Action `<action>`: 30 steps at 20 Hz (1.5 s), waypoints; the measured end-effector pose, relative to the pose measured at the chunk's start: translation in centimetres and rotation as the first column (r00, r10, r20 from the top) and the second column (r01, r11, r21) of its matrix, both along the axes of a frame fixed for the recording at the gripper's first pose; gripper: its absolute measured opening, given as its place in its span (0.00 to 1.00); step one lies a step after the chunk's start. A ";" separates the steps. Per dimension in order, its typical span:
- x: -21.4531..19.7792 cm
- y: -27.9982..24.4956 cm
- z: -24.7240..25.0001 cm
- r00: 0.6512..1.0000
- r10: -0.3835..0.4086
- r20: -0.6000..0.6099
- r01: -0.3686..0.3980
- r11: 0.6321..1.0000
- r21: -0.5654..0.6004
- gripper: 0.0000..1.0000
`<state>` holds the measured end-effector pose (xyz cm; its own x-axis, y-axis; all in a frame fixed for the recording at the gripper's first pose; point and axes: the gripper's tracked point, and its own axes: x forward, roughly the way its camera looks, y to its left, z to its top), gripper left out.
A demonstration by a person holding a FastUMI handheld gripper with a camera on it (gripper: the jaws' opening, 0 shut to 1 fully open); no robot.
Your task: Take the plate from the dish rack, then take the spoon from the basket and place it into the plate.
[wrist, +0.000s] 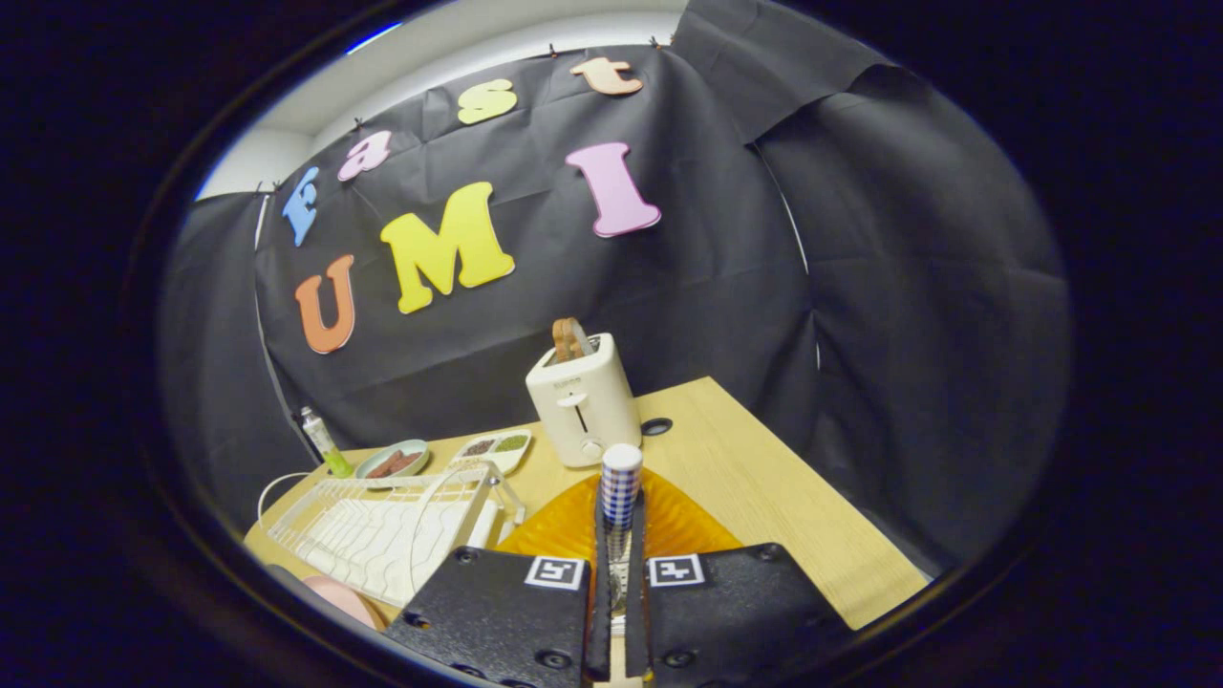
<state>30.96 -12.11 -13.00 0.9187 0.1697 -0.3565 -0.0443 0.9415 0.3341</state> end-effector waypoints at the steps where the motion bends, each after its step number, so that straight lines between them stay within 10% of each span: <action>1: 0.0 -0.2 0.6 1.000 -0.022 0.008 0.022 1.000 0.000 0.10; 12: -2.6 -0.5 11.4 0.974 -0.158 0.163 0.166 0.986 -0.034 0.08; 21: -11.9 11.2 18.2 0.970 0.035 0.239 -0.023 0.998 -0.053 0.08; 30: -19.1 24.6 13.6 0.957 0.213 0.197 -0.203 0.977 -0.071 0.08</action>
<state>11.81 12.47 0.56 0.9187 0.3516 -0.1799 -0.3026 0.9194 0.2511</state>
